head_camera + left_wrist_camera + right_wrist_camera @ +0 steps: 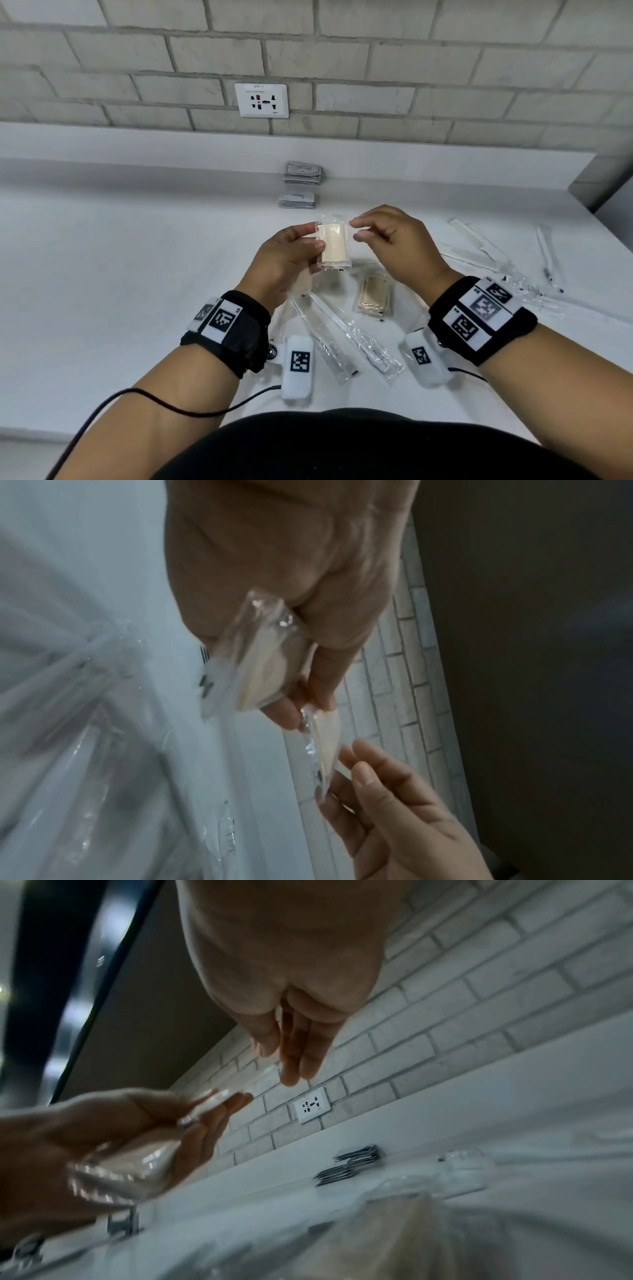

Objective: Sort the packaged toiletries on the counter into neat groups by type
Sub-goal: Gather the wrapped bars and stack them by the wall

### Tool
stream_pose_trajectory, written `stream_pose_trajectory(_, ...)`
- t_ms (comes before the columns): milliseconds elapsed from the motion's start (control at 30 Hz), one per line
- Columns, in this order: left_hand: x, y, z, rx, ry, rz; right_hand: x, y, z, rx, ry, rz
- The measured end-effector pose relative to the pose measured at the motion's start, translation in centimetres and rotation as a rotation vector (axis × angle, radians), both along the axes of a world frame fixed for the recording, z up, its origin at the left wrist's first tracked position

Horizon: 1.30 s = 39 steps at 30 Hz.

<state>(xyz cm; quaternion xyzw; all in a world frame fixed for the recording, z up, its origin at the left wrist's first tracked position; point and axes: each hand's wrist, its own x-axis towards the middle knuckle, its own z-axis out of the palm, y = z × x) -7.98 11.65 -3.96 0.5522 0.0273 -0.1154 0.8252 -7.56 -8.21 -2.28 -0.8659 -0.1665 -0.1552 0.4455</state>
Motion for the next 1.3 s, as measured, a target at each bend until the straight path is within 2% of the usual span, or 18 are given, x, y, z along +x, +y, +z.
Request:
stream_pose_trajectory(67, 0.0, -0.2, 0.0, 0.001, -0.023, 0.027, -0.3, 0.5, 0.9, 0.298, 0.331, 0.062)
stream_pose_trajectory(133, -0.1, -0.3, 0.1, 0.006, -0.025, 0.034, -0.4, 0.9, 1.4, 0.41, 0.483, 0.127)
stream_pose_trajectory(200, -0.2, -0.5, 0.2, 0.005, -0.024, 0.007, -0.4, 1.2, 1.4, 0.412, 0.529, 0.163)
stream_pose_trajectory(300, -0.3, -0.9, 0.3, 0.011, -0.01, -0.028, 0.1, 0.8, 1.5, 0.314, 0.526, 0.121)
stream_pose_trajectory(433, -0.2, 0.0, 0.1, -0.098, 0.045, -0.012, 0.9, -1.6, 1.3, 0.227, 0.72, 0.059)
stream_pose_trajectory(500, -0.3, 0.5, 0.1, -0.257, 0.086, -0.057, 0.8, -2.4, 0.6, 0.118, 0.81, 0.003)
stream_pose_trajectory(567, -0.4, 0.5, 0.0, -0.362, 0.102, -0.095, 0.6, -2.4, -0.6, -0.136, 0.813, -0.085)
stream_pose_trajectory(633, -0.4, 0.4, 0.1, -0.407, 0.081, -0.134, 0.2, -2.0, -1.2, -0.5, 0.737, -0.155)
stream_pose_trajectory(667, -0.4, 0.3, 0.1, -0.412, 0.064, -0.154, 0.0, -1.8, -1.0, -0.634, 0.657, -0.181)
stream_pose_trajectory(700, -0.3, 0.3, 0.1, -0.4, 0.047, -0.167, -0.1, -1.5, -0.4, -0.687, 0.579, -0.197)
stream_pose_trajectory(767, -0.1, 0.3, 0.2, -0.367, 0.008, -0.176, -0.2, -0.6, 1.3, -0.555, 0.491, -0.169)
stream_pose_trajectory(833, 0.0, 0.3, 0.4, -0.369, -0.011, -0.191, -0.4, 0.7, 2.6, -0.218, 0.555, -0.024)
stream_pose_trajectory(900, 0.0, 0.0, 0.7, -0.381, -0.011, -0.209, -1.0, 2.4, 3.1, -0.008, 0.636, 0.108)
stream_pose_trajectory(967, 0.0, -0.5, 1.0, -0.326, 0.013, -0.19, -1.1, 3.4, 2.8, 0.097, 0.618, 0.135)
stream_pose_trajectory(1033, -0.2, -0.8, 1.1, -0.221, 0.023, -0.167, -0.7, 3.4, 2.4, 0.192, 0.577, 0.087)
stream_pose_trajectory(1167, -0.6, -0.5, 0.6, 0.047, -0.025, -0.047, -0.2, 2.5, 2.6, 0.446, 0.631, 0.058)
stream_pose_trajectory(1300, -0.6, -0.3, 0.4, 0.109, -0.069, -0.004, -0.3, 2.2, 2.4, 0.467, 0.609, -0.005)
